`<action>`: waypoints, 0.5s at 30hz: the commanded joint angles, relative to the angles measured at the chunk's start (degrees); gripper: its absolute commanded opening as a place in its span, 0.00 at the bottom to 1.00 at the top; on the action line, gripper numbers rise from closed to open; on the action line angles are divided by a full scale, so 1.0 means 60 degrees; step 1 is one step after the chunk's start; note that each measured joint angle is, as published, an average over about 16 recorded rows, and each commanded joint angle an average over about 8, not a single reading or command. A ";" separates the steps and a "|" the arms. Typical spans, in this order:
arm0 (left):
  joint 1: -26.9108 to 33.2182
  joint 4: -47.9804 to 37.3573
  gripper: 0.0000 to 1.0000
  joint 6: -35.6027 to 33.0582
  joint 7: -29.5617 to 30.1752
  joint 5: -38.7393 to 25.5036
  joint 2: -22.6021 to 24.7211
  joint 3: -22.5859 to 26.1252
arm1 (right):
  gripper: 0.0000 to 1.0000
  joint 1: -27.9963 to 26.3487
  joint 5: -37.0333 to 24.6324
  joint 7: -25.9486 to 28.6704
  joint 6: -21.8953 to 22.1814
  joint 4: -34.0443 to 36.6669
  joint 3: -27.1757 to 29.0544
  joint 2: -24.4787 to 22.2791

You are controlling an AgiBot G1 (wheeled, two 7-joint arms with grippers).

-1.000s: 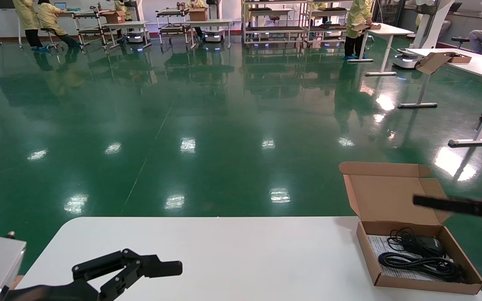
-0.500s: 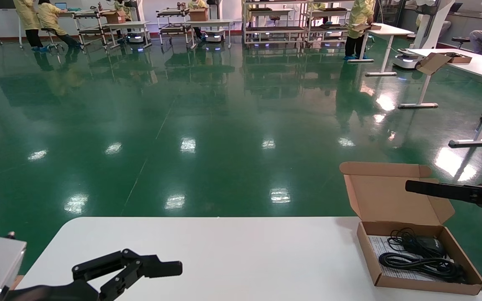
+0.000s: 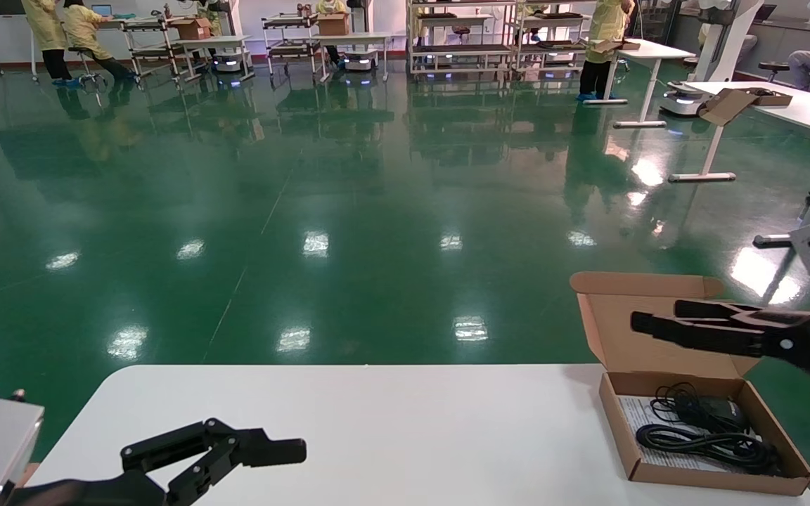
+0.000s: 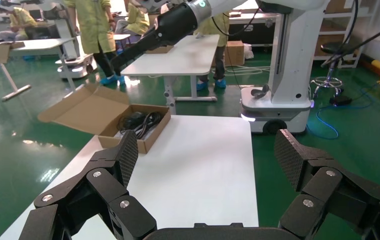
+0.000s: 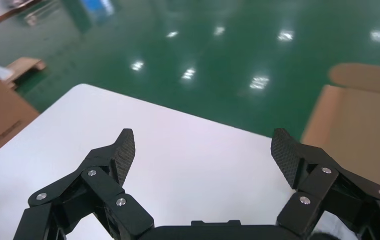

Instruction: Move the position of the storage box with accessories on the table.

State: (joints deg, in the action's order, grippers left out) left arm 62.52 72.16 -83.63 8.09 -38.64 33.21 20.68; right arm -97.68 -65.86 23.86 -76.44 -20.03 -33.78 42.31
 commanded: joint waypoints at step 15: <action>0.0000 0.0000 1.00 0.0000 -0.0001 0.0001 0.0000 0.0001 | 1.00 0.2090 0.1389 -0.0758 -0.0536 -0.3100 0.1028 -0.0422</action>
State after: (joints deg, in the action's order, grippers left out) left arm 62.53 72.16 -83.63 8.08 -38.63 33.21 20.68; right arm -85.15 -57.53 19.31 -79.65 -38.60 -27.62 39.78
